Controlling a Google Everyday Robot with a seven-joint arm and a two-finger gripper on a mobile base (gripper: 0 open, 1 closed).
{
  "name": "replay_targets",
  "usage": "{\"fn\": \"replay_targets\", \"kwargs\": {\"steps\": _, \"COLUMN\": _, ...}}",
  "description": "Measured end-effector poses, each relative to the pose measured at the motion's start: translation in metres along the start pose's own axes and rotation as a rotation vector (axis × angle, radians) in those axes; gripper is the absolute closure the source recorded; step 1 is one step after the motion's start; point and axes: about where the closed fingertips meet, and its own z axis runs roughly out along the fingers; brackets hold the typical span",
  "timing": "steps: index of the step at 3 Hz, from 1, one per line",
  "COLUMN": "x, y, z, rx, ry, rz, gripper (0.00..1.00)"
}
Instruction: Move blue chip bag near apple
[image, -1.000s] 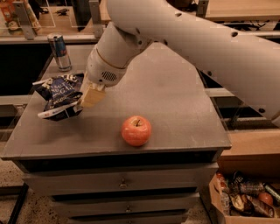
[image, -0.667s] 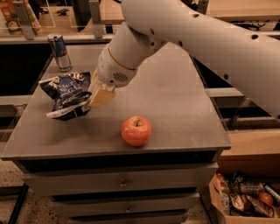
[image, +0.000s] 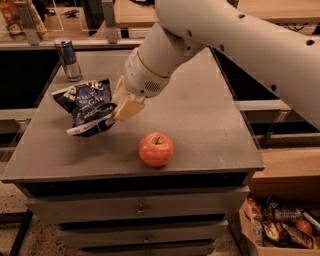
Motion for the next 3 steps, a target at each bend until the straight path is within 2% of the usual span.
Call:
{"fn": "replay_targets", "kwargs": {"steps": 1, "x": 0.012, "y": -0.002, "z": -0.016, "rx": 0.013, "ry": 0.012, "rz": -0.007, "gripper": 0.73}}
{"fn": "replay_targets", "kwargs": {"steps": 3, "x": 0.027, "y": -0.001, "z": -0.047, "rx": 0.023, "ry": 0.062, "rz": -0.014, "gripper": 0.27}}
